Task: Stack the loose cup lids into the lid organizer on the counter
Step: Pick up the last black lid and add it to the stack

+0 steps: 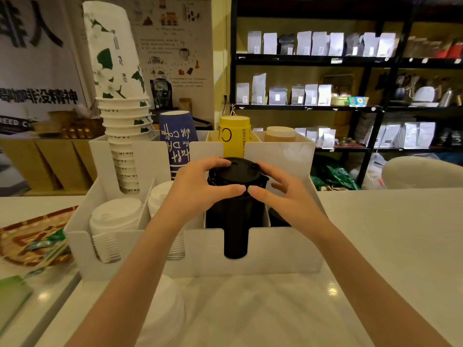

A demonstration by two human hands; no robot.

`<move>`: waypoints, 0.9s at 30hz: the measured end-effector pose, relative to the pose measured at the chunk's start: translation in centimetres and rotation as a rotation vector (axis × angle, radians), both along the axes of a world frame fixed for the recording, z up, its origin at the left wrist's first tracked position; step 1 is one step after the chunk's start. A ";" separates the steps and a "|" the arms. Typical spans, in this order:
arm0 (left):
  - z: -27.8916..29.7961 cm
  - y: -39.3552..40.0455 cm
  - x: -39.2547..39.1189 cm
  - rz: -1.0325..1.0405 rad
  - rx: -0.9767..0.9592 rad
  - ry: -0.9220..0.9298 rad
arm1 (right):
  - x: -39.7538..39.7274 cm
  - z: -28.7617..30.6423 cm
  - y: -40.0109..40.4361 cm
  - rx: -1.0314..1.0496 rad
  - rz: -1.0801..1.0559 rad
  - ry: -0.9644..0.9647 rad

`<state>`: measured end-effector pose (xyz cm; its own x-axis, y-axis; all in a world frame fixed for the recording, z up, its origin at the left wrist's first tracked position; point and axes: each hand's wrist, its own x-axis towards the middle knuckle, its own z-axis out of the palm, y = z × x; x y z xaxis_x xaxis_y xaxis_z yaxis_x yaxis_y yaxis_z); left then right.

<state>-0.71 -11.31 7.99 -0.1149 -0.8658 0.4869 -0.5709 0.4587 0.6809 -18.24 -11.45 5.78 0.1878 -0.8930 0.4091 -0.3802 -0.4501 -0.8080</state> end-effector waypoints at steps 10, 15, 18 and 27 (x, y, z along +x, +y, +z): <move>-0.1 0.3 0.4 0.009 0.032 -0.064 | 0.7 -0.9 -0.1 -0.016 0.004 -0.006; -0.2 0.4 0.3 -0.010 0.048 -0.027 | 0.8 -1.0 0.0 0.007 0.018 -0.040; -0.4 0.5 0.2 -0.024 0.052 -0.053 | 0.6 -0.8 0.1 0.038 0.055 -0.054; -0.9 1.6 -0.3 -0.167 0.230 0.139 | 3.8 -0.8 3.0 -0.550 -0.201 -0.082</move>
